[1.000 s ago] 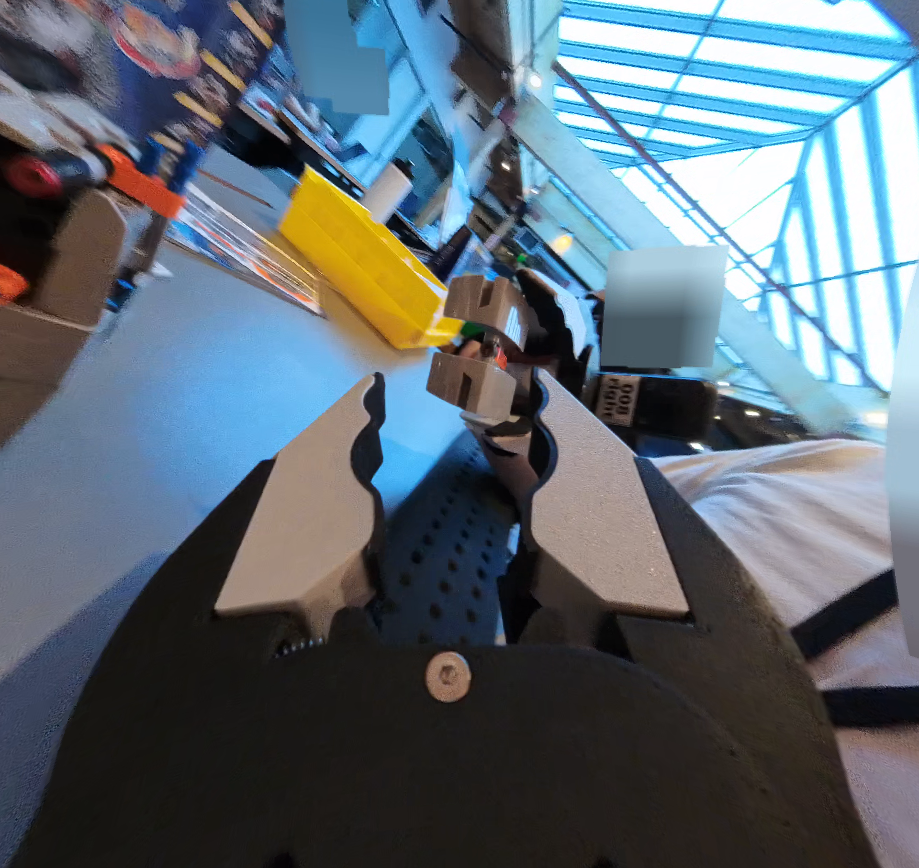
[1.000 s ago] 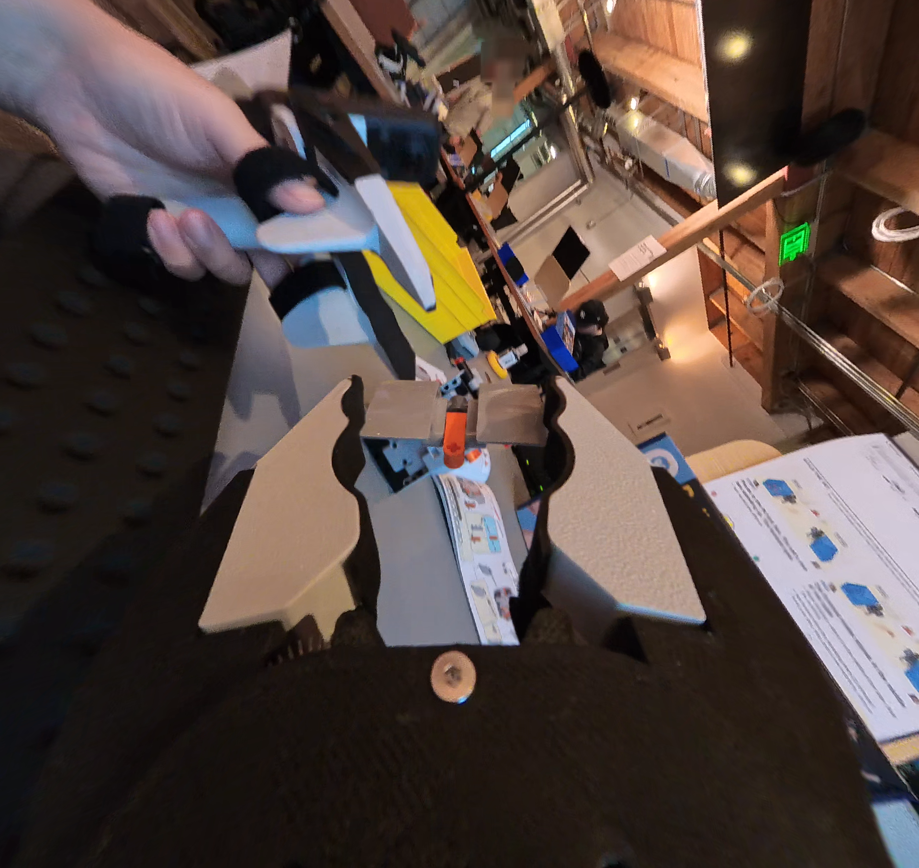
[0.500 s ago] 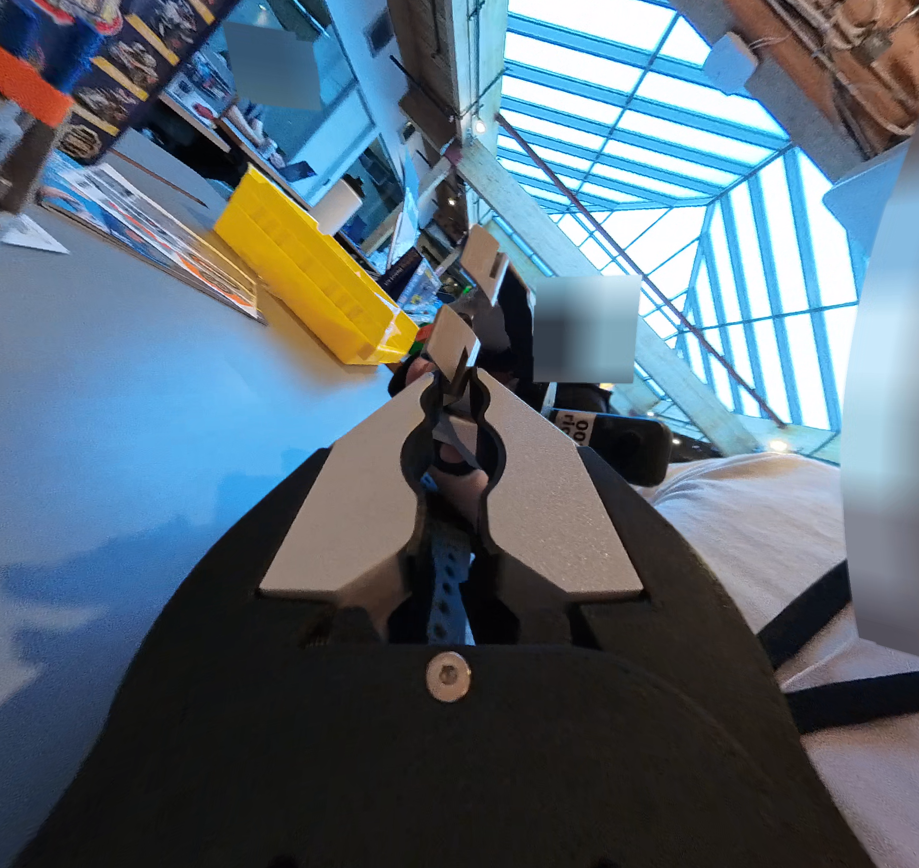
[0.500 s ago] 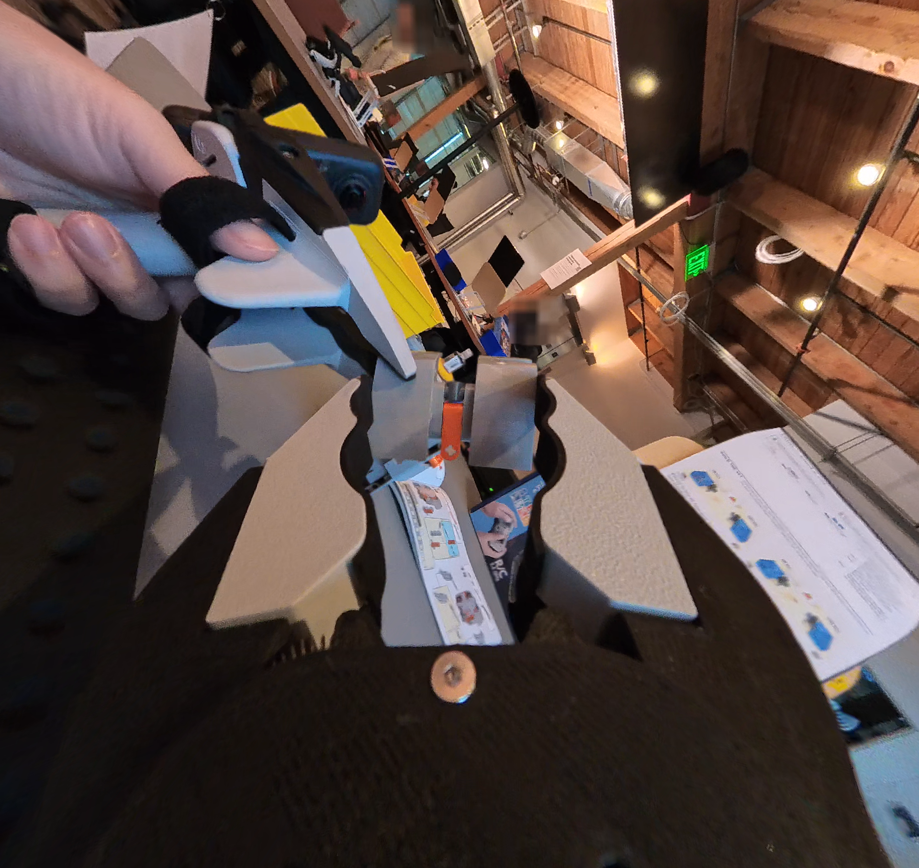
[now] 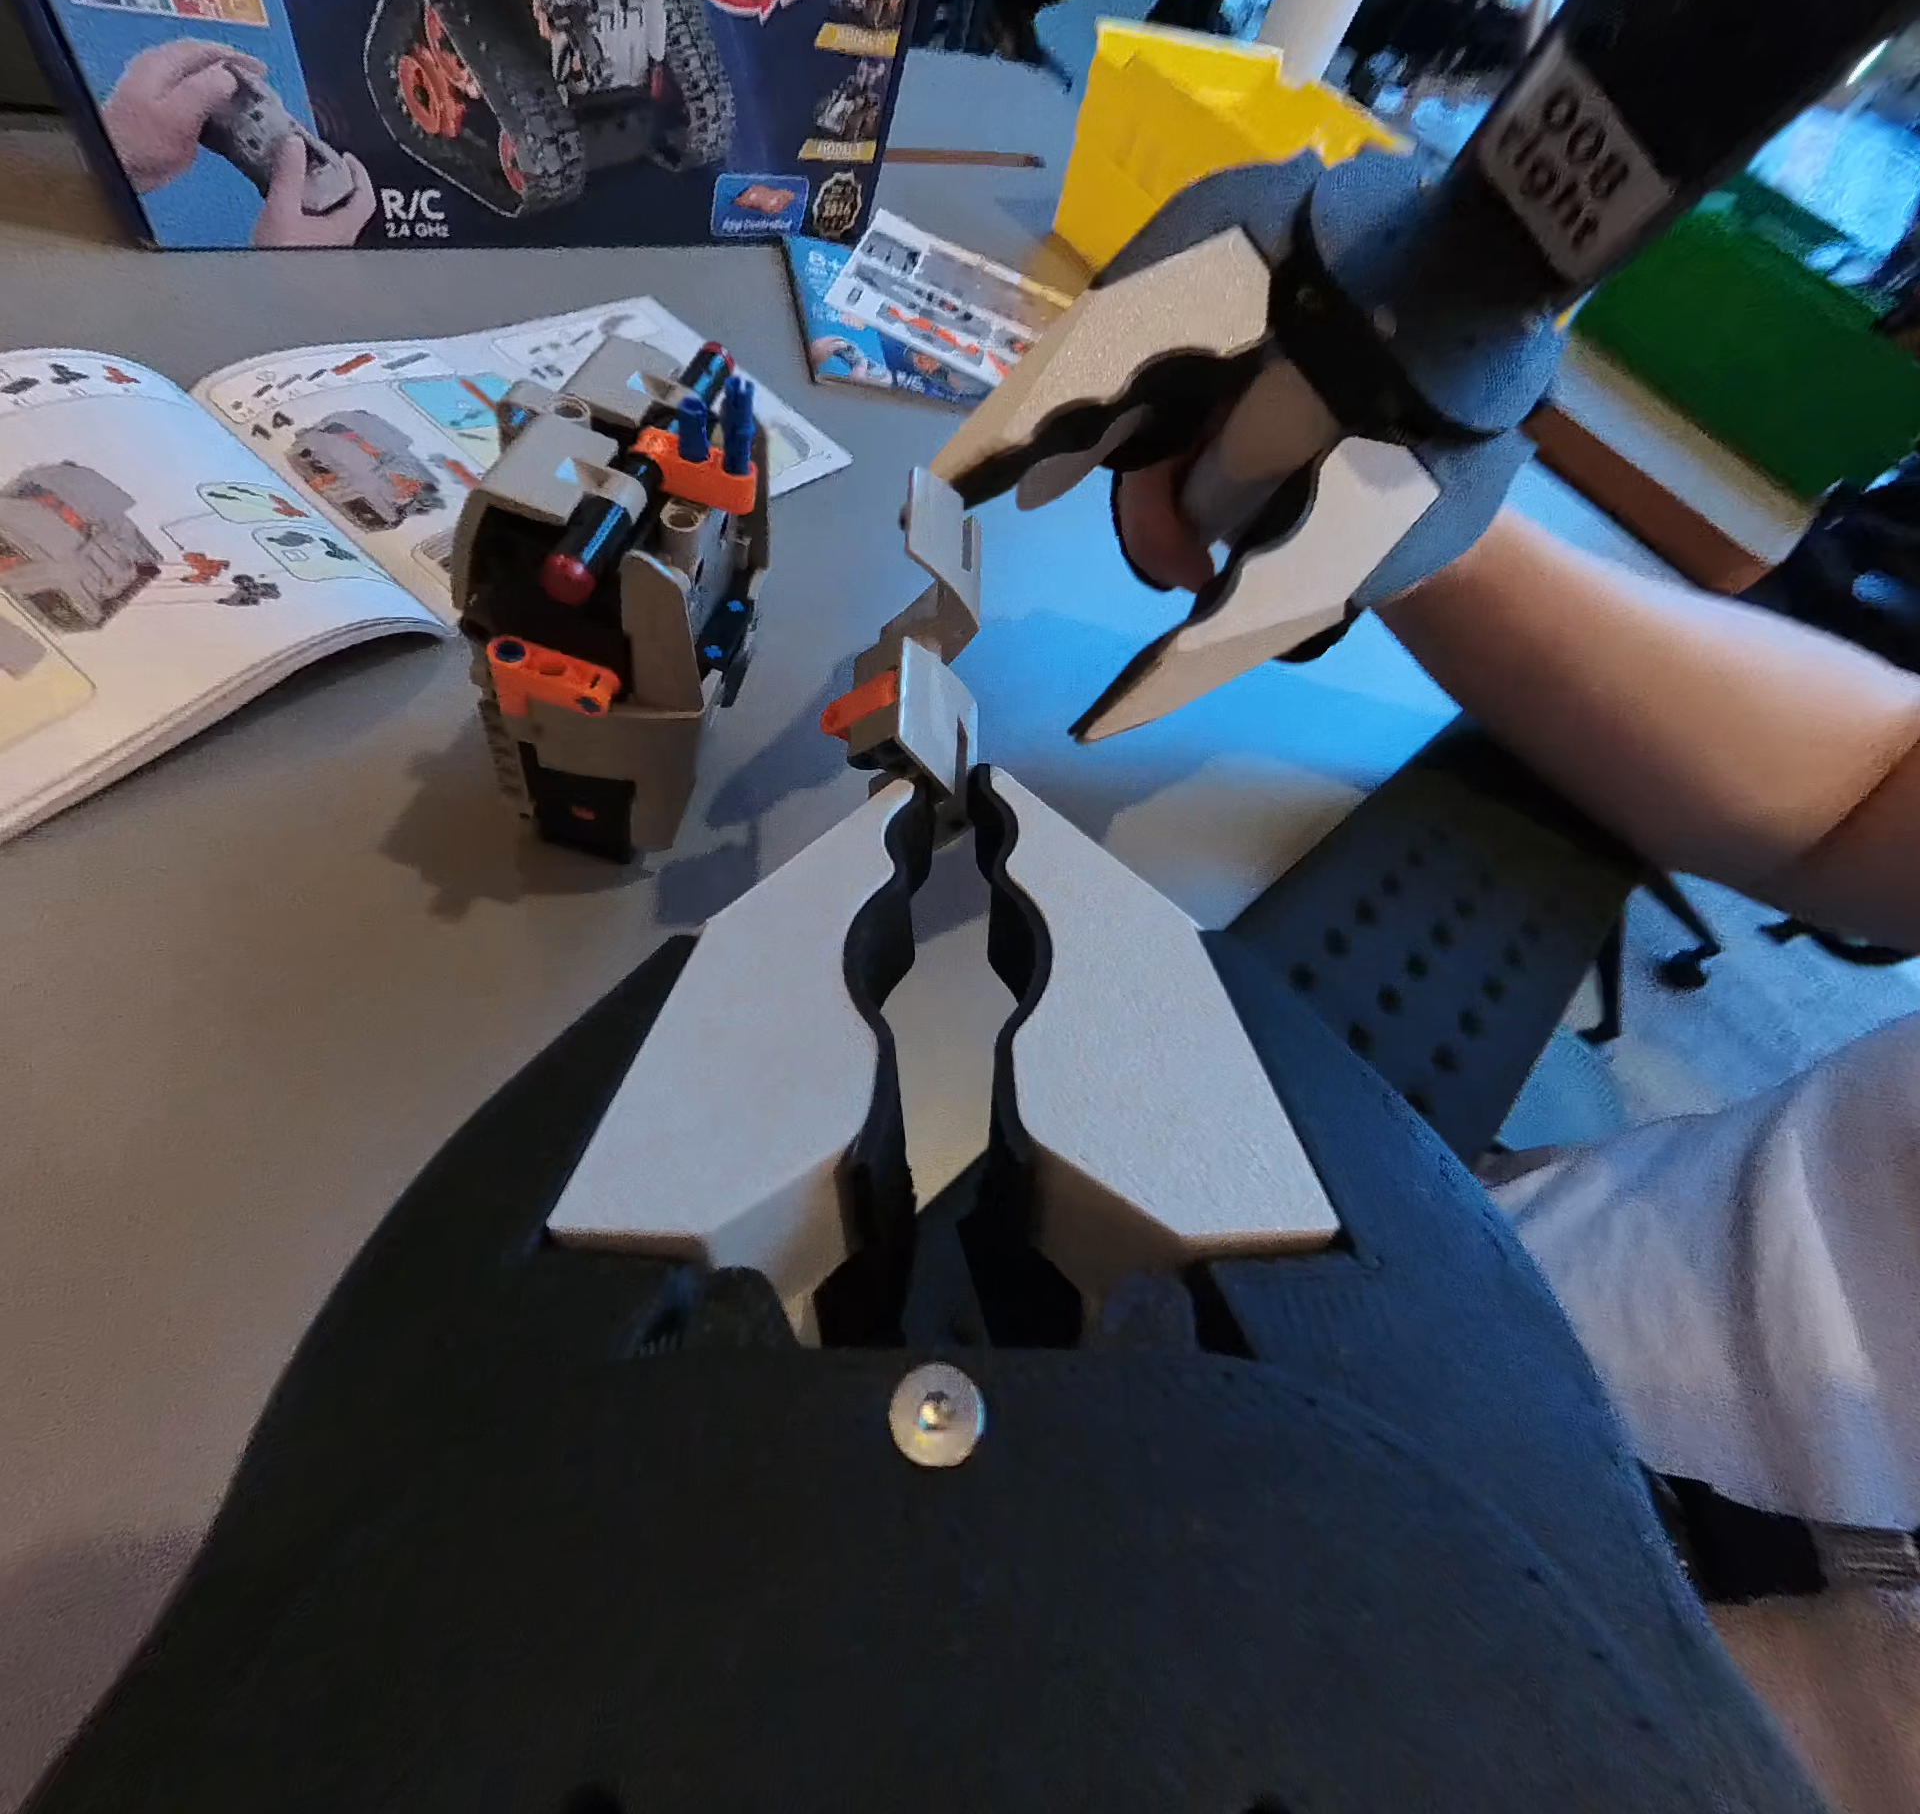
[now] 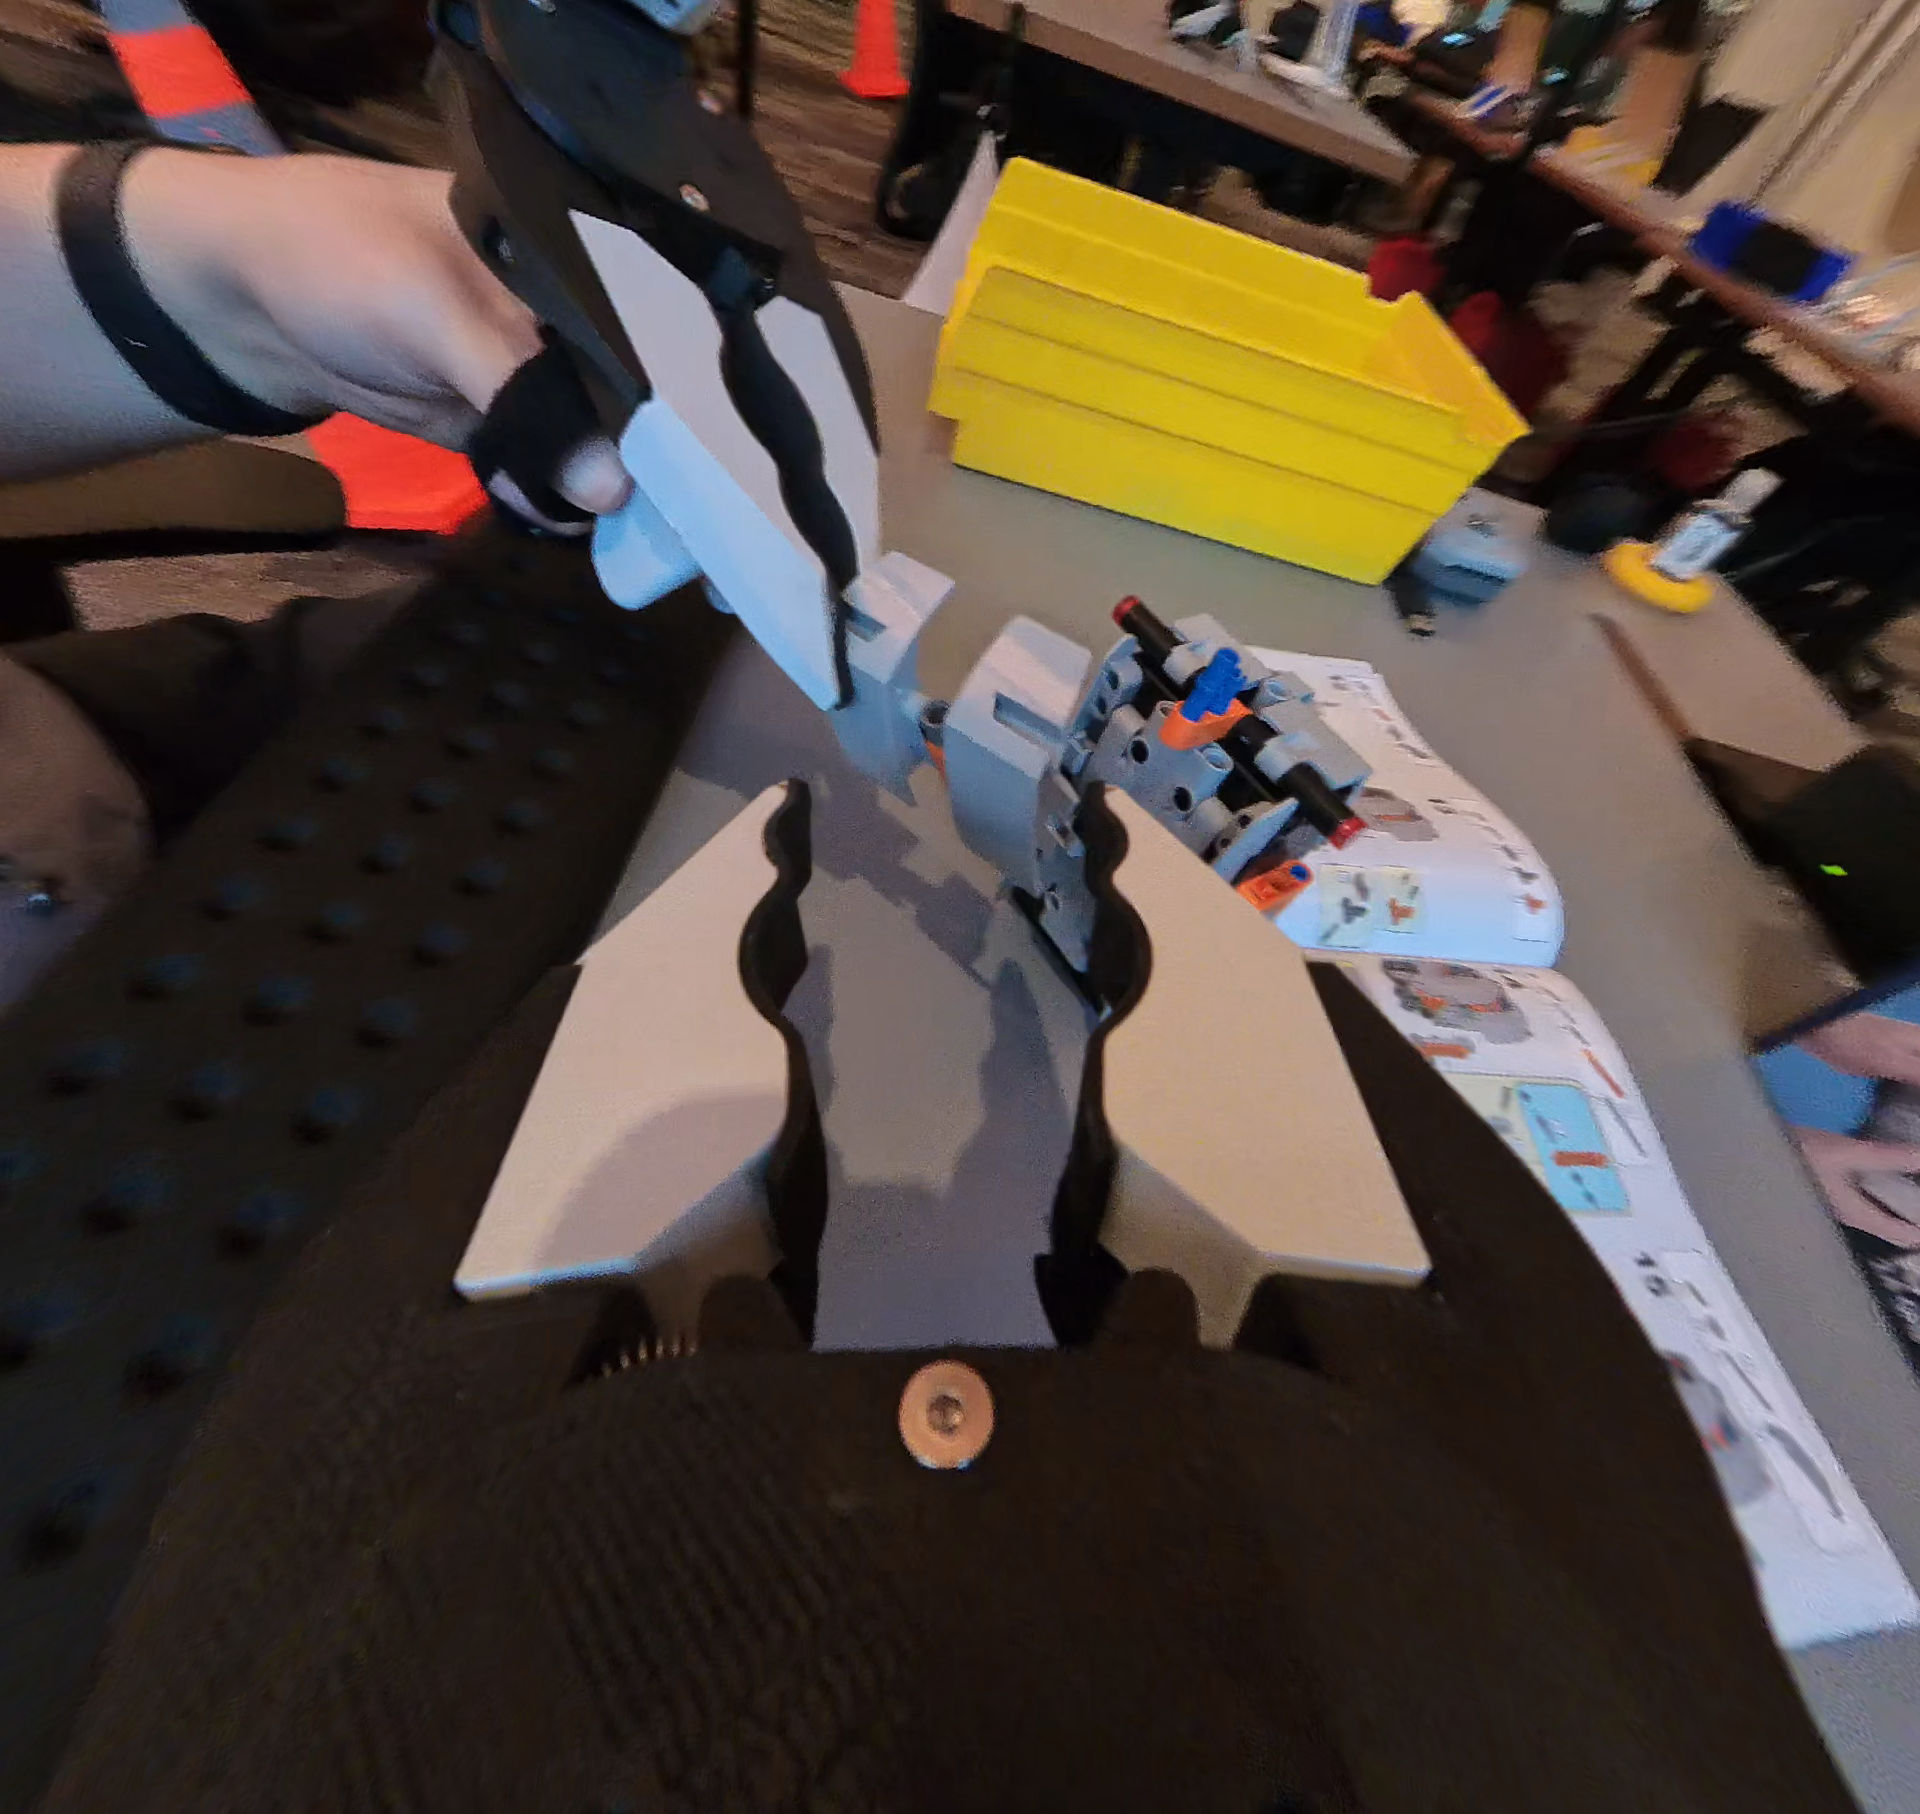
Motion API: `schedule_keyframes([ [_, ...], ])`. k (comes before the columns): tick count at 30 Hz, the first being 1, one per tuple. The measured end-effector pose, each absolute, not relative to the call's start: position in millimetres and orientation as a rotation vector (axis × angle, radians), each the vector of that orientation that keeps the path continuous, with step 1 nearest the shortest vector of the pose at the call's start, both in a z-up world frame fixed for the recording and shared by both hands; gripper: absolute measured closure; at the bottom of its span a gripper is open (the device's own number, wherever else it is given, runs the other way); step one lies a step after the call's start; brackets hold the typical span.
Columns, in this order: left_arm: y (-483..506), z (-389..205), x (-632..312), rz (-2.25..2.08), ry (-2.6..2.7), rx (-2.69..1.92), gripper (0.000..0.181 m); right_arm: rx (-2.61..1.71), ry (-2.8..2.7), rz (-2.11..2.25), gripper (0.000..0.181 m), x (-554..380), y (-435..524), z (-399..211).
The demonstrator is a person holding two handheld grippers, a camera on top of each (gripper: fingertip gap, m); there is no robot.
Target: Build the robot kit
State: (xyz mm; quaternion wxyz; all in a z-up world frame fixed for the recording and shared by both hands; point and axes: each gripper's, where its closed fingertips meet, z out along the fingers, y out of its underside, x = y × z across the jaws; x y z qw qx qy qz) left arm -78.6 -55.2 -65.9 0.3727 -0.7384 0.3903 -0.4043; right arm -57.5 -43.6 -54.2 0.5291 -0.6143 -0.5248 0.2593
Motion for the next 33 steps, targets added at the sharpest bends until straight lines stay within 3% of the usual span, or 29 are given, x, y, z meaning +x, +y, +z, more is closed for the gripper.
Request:
schedule_keyframes([
  [3,-46.3,-71.2,-77.2,-0.870,1.083,-1.925,0.176,-1.510,-1.203,0.546,0.142,-49.1,-24.8,-58.8],
  [4,-44.5,-72.0,-76.4,-0.839,1.105,-1.931,0.176,-1.519,-1.184,0.519,0.157,-44.6,-20.6,-61.0],
  [6,-43.5,-72.1,-72.7,-0.848,1.123,-1.950,0.176,-1.519,-1.193,0.556,0.167,-43.6,-24.7,-64.3],
  [10,-39.1,-68.7,-68.8,-0.923,1.113,-1.964,0.176,-1.510,-1.157,0.599,0.162,-40.4,-20.8,-63.4],
  [12,-35.7,-64.2,-66.4,-0.971,1.079,-1.976,0.176,-1.563,-1.071,0.600,0.140,-38.0,-9.4,-60.1],
  [21,-26.6,-61.2,-64.4,-1.033,1.014,-2.033,0.176,-1.682,-0.839,0.550,0.144,-47.2,2.6,-47.3],
  [25,-21.2,-63.5,-65.2,-1.012,1.021,-2.045,0.176,-1.717,-0.796,0.496,0.158,-46.7,8.5,-52.1],
  [29,-21.0,-64.7,-66.7,-1.032,1.018,-2.045,0.175,-1.734,-0.780,0.487,0.158,-47.7,9.0,-53.4],
  [33,-24.8,-61.6,-82.4,-1.015,1.004,-2.035,0.156,-1.738,-0.740,0.443,0.159,-43.8,11.4,-51.5],
])
